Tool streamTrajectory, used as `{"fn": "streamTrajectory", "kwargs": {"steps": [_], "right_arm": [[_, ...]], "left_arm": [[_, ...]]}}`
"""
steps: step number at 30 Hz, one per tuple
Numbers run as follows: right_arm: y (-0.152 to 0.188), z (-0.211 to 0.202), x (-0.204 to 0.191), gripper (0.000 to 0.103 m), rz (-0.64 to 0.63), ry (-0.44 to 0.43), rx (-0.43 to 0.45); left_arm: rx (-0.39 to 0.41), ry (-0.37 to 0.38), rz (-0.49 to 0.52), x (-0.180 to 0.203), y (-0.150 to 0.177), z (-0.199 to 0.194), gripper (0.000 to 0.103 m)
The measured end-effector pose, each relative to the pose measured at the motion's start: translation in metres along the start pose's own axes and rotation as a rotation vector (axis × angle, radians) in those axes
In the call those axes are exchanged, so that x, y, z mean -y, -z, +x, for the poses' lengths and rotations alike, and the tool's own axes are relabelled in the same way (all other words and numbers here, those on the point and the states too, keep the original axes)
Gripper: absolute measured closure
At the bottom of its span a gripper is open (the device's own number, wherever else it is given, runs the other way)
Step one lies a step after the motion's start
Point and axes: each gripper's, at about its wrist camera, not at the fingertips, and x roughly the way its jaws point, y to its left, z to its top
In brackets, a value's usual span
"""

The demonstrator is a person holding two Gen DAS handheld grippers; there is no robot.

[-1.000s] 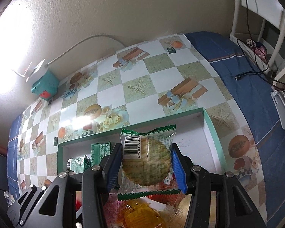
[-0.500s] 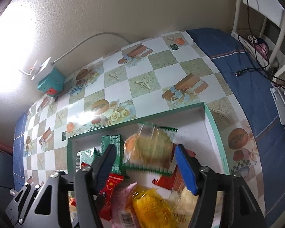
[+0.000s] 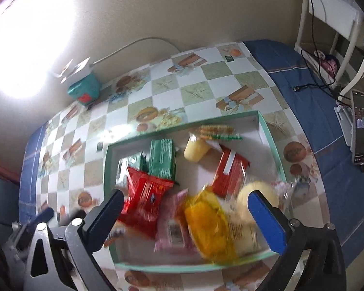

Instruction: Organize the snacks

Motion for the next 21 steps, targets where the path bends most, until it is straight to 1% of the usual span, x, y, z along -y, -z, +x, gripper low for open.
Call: {"fn": "streamTrajectory", "kwargs": {"steps": [3, 5, 6, 8, 12, 15, 18, 21], "right_arm": [[0.017, -0.013, 0.003, 0.000, 0.007, -0.002, 0.017], [0.026, -0.018, 0.006, 0.000, 0.012, -0.001, 0.028], [0.033, -0.020, 0.009, 0.000, 0.024, -0.007, 0.029], [0.046, -0.022, 0.015, 0.000, 0.040, -0.011, 0.023], [0.067, -0.026, 0.024, 0.000, 0.052, 0.011, 0.025], [0.083, -0.028, 0.028, 0.000, 0.068, 0.004, 0.030], [0.099, -0.028, 0.027, 0.000, 0.056, 0.009, 0.030], [0.112, -0.026, 0.022, 0.000, 0.036, 0.013, 0.019]], "left_arm": [[0.031, 0.002, -0.077, -0.022, 0.017, -0.008, 0.012], [0.019, -0.030, -0.111, -0.034, 0.026, -0.008, 0.012], [0.017, -0.058, -0.131, -0.042, 0.032, -0.009, 0.012], [0.029, -0.083, -0.147, -0.049, 0.037, -0.012, 0.012], [0.068, -0.178, -0.109, -0.053, 0.048, -0.025, 0.012], [0.079, -0.240, -0.040, -0.049, 0.059, -0.032, 0.012], [0.077, -0.247, -0.027, -0.052, 0.075, -0.037, 0.012], [0.046, -0.262, -0.035, -0.057, 0.090, -0.033, 0.012]]}}
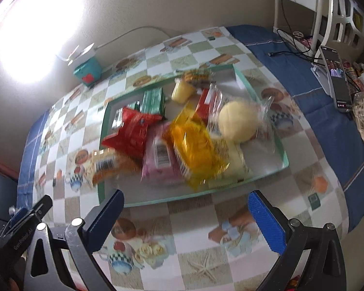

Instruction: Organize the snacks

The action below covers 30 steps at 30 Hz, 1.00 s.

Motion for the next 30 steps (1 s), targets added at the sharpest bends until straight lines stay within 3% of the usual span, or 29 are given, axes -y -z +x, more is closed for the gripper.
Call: {"fn": "streamTrajectory", "kwargs": {"steps": [9, 14, 30], "right_arm": [[0.025, 0.003, -0.024, 0.000, -0.109, 0.048, -0.012], [0.027, 0.005, -0.034, 0.000, -0.152, 0.053, -0.010], [0.027, 0.020, -0.029, 0.000, -0.139, 0.089, -0.060]], "left_arm": [[-0.091, -0.013, -0.022, -0.016, 0.018, 0.014, 0.012], [-0.094, -0.025, -0.017, -0.019, 0.018, 0.017, 0.012], [-0.129, -0.006, -0.008, -0.021, 0.016, 0.030, 0.012]]}}
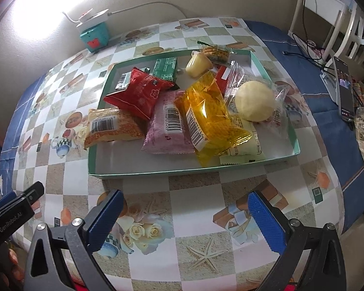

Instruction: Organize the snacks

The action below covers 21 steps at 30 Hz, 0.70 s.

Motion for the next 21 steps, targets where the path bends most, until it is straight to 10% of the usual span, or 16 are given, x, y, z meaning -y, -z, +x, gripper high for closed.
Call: {"fn": "streamTrajectory", "kwargs": {"steps": [21], "right_arm": [[-0.0005, 0.0021, 0.0034, 0.000, 0.014, 0.015, -0.010]], "left_arm": [[-0.029, -0.004, 0.009, 0.0007, -0.0005, 0.0035, 0.012]]}}
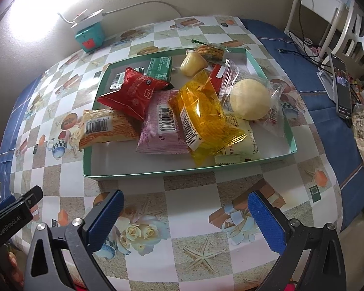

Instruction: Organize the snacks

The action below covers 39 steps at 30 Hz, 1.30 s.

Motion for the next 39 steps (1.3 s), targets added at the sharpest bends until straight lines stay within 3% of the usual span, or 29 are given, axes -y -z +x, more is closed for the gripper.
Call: {"fn": "streamTrajectory", "kwargs": {"steps": [39], "right_arm": [[0.0019, 0.0025, 0.0006, 0.000, 0.001, 0.005, -0.009]], "left_arm": [[-0.032, -0.010, 0.010, 0.0013, 0.0020, 0.0050, 0.012]]}}
